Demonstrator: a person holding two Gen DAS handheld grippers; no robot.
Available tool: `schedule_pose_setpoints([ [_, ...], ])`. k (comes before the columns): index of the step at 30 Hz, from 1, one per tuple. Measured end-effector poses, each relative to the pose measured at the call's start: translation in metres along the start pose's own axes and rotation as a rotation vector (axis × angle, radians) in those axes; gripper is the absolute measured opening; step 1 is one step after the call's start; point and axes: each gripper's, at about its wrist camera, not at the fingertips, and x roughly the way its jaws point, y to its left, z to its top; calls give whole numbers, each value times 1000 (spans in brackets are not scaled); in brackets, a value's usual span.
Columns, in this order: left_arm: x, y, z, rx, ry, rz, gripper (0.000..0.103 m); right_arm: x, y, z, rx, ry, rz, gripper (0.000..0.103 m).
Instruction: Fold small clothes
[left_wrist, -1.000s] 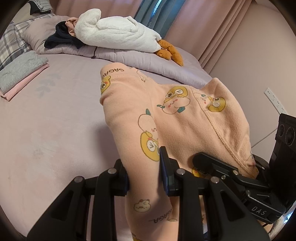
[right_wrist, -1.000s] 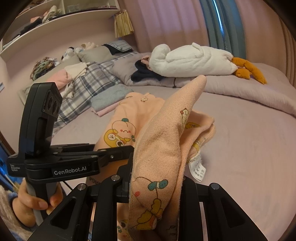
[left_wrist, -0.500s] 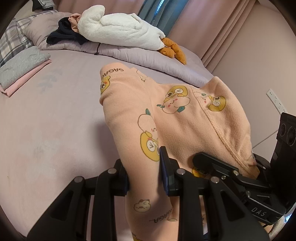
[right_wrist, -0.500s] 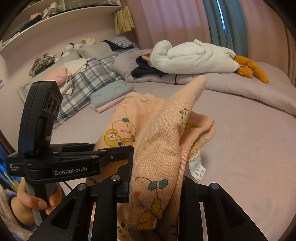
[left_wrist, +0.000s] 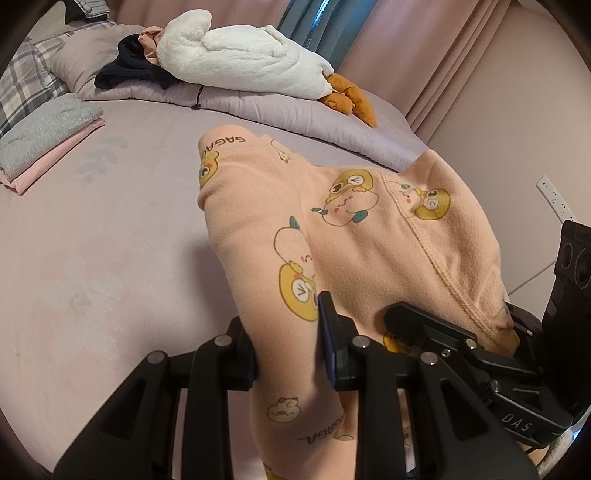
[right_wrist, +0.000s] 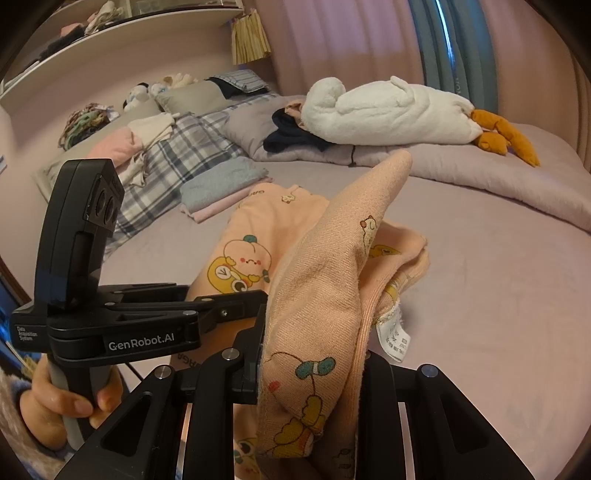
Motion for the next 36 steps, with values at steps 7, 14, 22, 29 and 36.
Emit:
schedule_pose_setpoints([
  [7, 5, 2, 4, 12, 1, 21, 26, 2, 0, 0, 3, 4, 4, 27],
  [14, 12, 6, 9, 17, 3, 32, 26, 8, -3, 2, 5, 10, 13, 27],
  [22, 20, 12, 17, 25, 0, 44, 26, 14, -7, 5, 6, 13, 19, 27],
  [29, 25, 17, 24, 32, 0, 53, 26, 17, -7, 6, 5, 13, 18, 27],
  [36, 31, 20, 29, 35, -1, 59, 26, 19, -8, 7, 5, 14, 17, 27],
])
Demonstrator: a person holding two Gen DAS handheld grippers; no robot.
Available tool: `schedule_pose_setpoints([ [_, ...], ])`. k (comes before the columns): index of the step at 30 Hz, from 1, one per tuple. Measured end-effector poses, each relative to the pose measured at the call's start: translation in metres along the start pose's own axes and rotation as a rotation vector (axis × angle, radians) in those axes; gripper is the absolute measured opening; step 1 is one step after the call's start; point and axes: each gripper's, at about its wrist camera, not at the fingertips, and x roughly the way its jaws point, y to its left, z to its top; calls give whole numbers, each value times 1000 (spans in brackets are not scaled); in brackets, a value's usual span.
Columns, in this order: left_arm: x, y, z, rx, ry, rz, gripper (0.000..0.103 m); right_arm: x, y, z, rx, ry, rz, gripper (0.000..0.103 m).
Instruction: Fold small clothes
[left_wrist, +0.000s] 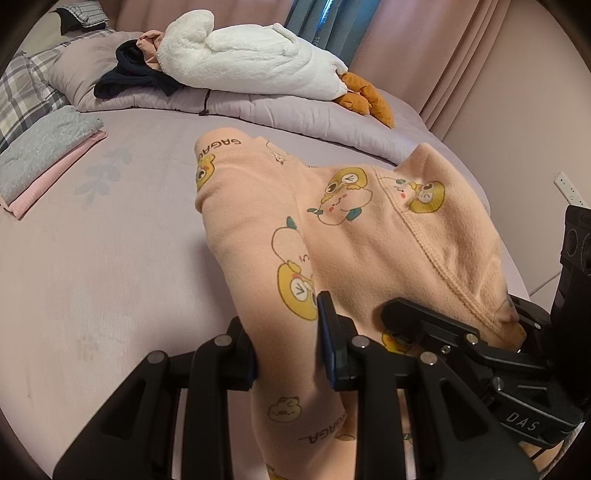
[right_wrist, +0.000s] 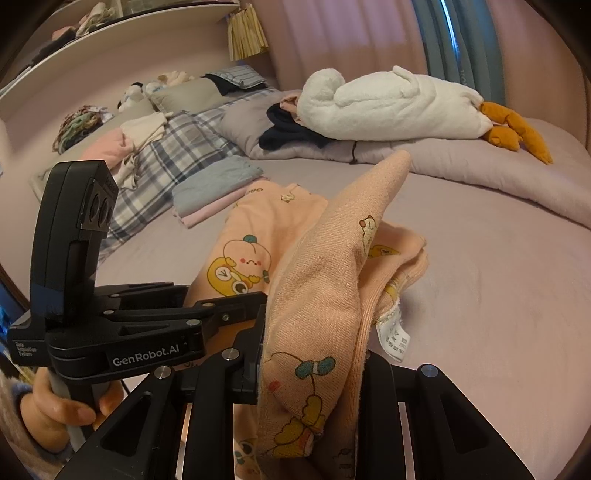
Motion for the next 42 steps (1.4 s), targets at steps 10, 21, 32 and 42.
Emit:
schedule_pose_setpoints([
  [10, 10, 3, 9, 16, -5, 12, 26, 0, -2, 1, -1, 0, 3, 27],
  [21, 16, 3, 14, 40, -23, 34, 26, 5, -2, 2, -1, -6, 5, 27],
  [32, 22, 2, 18, 69, -40, 58, 26, 8, 0, 1, -5, -12, -4, 27],
  [42, 33, 9, 24, 66, -32, 65, 26, 18, 0, 5, -4, -4, -16, 27],
])
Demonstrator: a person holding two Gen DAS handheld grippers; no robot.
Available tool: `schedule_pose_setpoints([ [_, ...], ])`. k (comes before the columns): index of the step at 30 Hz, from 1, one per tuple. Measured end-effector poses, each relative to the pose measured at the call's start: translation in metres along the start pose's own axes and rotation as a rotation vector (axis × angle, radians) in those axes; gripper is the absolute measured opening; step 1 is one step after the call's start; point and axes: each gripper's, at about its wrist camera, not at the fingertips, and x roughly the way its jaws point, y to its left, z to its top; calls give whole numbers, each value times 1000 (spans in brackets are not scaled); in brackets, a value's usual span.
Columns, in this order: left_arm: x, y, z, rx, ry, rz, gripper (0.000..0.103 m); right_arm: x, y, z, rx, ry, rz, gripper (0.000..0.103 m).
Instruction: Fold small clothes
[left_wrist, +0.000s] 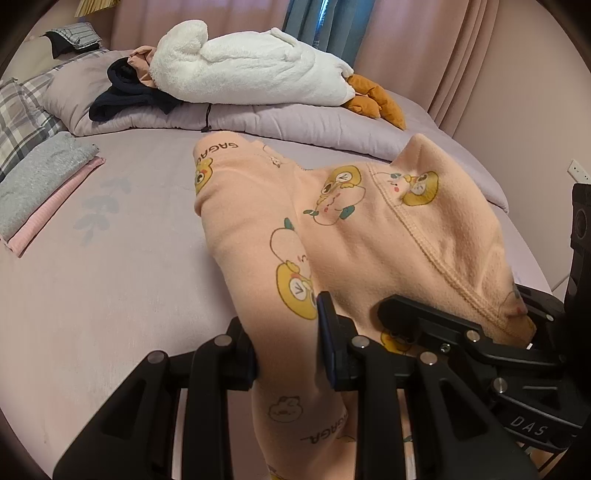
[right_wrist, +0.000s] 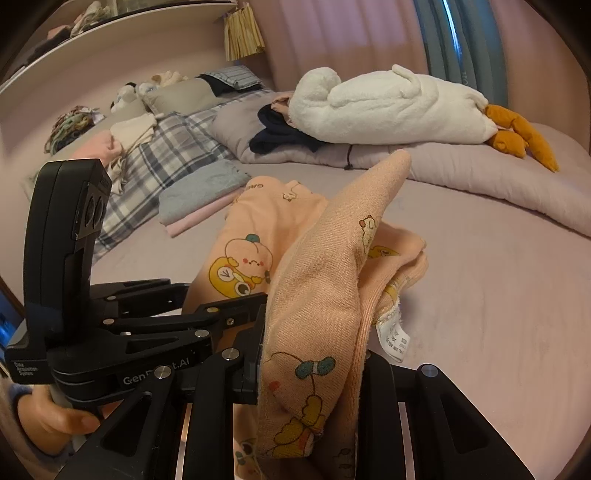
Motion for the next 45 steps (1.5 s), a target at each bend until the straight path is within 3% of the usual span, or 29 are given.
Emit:
schedule_pose_setpoints([
  [45, 49, 24, 26, -37, 36, -6, 26, 45, -2, 12, 2, 27, -49, 27],
])
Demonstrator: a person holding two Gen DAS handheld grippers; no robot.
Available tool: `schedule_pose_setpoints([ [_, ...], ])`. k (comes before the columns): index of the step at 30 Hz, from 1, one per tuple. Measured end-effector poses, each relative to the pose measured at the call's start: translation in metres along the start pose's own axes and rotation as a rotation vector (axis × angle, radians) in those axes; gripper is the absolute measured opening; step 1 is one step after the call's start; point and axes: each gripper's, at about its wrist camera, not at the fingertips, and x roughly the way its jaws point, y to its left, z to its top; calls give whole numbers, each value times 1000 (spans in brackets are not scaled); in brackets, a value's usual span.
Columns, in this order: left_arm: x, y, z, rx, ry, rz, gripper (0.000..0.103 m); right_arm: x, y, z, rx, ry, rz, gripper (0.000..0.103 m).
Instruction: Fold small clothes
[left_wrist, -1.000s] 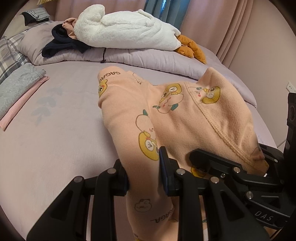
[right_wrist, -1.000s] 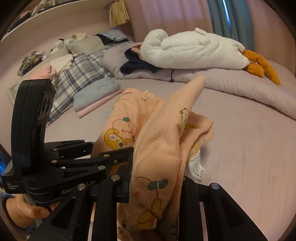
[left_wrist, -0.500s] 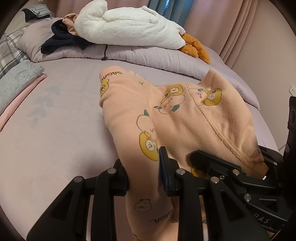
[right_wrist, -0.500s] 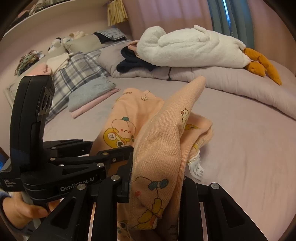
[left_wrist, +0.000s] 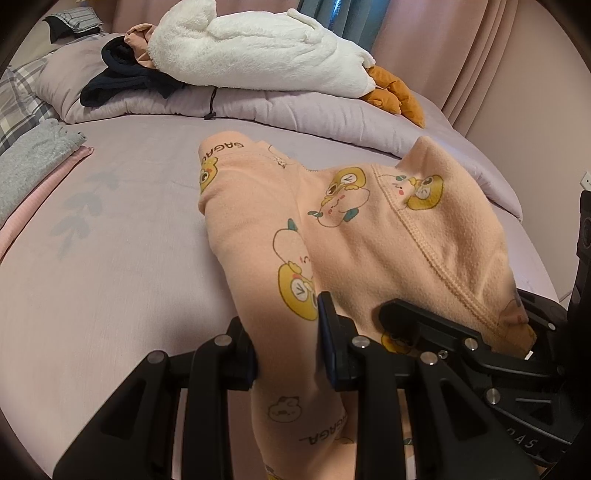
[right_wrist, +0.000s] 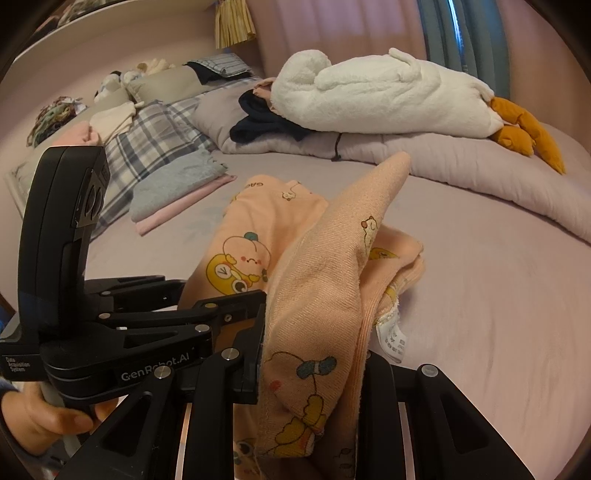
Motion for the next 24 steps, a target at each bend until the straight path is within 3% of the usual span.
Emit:
schedule_pose_setpoints([
  [24, 24, 8, 9, -1, 23, 15, 27, 19, -11, 3, 3, 21, -13, 27],
])
